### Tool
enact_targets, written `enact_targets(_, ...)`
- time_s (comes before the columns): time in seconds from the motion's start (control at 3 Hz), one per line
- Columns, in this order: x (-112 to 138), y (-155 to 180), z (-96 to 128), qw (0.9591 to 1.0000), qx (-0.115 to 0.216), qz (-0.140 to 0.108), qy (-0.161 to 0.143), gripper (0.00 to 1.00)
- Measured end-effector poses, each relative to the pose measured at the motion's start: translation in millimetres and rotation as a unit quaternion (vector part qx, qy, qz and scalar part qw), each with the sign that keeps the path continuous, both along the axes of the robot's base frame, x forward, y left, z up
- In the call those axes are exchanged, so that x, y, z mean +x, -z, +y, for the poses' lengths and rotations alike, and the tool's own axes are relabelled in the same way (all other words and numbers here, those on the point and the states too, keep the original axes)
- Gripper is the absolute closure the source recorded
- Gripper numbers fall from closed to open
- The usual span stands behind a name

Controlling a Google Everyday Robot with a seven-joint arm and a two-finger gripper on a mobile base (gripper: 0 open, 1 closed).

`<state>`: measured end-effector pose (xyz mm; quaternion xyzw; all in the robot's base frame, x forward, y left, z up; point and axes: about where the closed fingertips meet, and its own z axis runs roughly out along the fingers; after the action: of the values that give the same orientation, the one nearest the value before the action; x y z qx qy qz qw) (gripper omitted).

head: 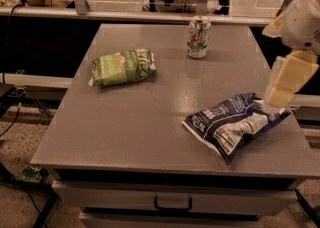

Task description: Knock 7up can over

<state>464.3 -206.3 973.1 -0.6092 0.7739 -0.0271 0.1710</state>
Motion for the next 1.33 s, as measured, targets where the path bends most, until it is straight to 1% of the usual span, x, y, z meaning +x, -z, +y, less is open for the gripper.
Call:
enact_targets(0.33, 41, 10, 13, 0.9997, 0.023, -0.007, -0.006, 0.00)
enact_targets(0.67, 92, 23, 21, 0.9983, 0.056, -0.012, 0.015, 0.00)
enact_targets(1.0, 132, 29, 26, 0.9953, 0.083, -0.025, 0.044, 0.00)
enact_targets(1.33, 166, 33, 31, 0.9894, 0.118, -0.032, 0.078, 0.00)
